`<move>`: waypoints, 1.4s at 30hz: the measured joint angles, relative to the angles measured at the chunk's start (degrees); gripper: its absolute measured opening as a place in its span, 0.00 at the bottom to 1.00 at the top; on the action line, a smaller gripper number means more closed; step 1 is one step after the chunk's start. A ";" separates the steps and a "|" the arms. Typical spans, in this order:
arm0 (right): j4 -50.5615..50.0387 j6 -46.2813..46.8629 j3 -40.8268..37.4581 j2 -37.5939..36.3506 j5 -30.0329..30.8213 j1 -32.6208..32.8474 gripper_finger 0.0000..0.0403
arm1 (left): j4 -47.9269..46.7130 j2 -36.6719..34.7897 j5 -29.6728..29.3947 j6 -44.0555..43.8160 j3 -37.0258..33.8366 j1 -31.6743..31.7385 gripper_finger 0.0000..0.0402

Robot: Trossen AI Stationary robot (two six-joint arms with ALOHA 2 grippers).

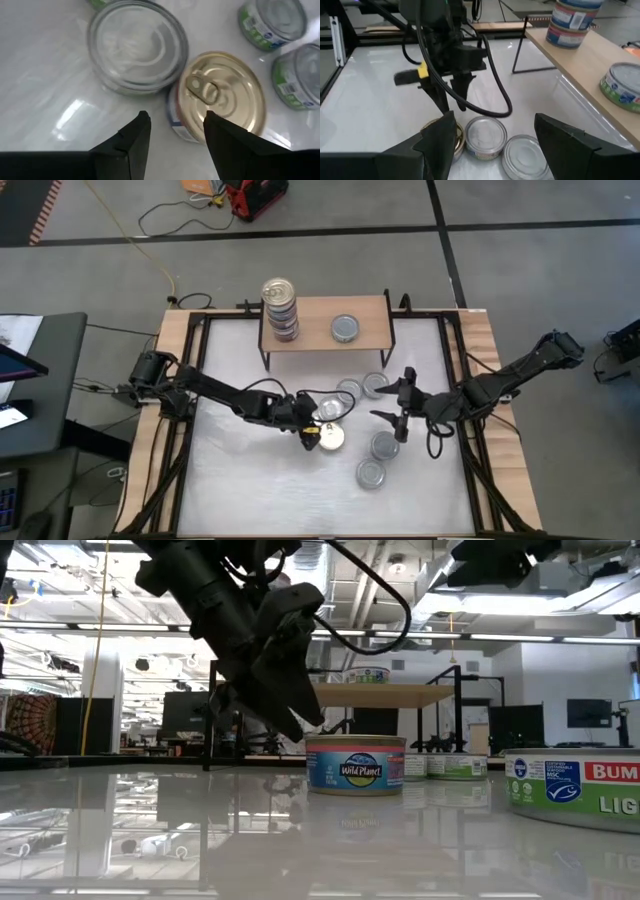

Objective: Stack canned seafood by type on shelf
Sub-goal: Stack the blue tuna can on top of the blue tuna can

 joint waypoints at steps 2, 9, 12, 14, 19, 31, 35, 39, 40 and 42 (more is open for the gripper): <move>0.89 -0.91 0.02 0.00 0.00 0.42 0.72 | -0.45 0.08 -1.68 -0.36 0.40 -0.50 0.43; 3.21 -3.15 0.02 0.00 -0.02 1.94 0.72 | -0.81 0.08 -3.31 -1.68 1.95 -1.07 0.43; 4.09 -3.86 0.02 -0.02 -0.02 2.36 0.72 | -0.99 0.08 -3.24 -2.65 1.95 -1.16 0.43; 4.02 -4.27 0.02 -0.01 -0.02 2.54 0.72 | -1.03 0.10 -4.17 -2.68 1.95 -1.53 0.43; 4.00 -4.34 0.02 -0.02 -0.02 2.53 0.72 | 0.15 0.94 -5.81 -3.09 1.95 -2.36 0.43; 4.53 -4.26 0.02 -0.02 0.00 2.94 0.72 | 1.58 1.97 -6.77 -2.27 1.97 -2.57 0.43; 4.96 -4.48 0.02 -0.02 -0.02 3.24 0.72 | 1.65 2.00 -5.51 -2.66 1.97 -1.92 0.43; 5.31 -4.88 0.02 -0.02 0.00 3.21 0.72 | 1.49 2.00 -5.37 -2.86 1.97 -1.89 0.43; 5.31 -4.88 0.02 -0.02 0.00 3.19 0.72 | 1.53 2.00 -5.44 -2.82 1.97 -1.89 0.43; 5.32 -4.89 0.02 -0.02 0.00 3.21 0.72 | 1.54 2.00 -5.50 -2.70 1.97 -1.89 0.43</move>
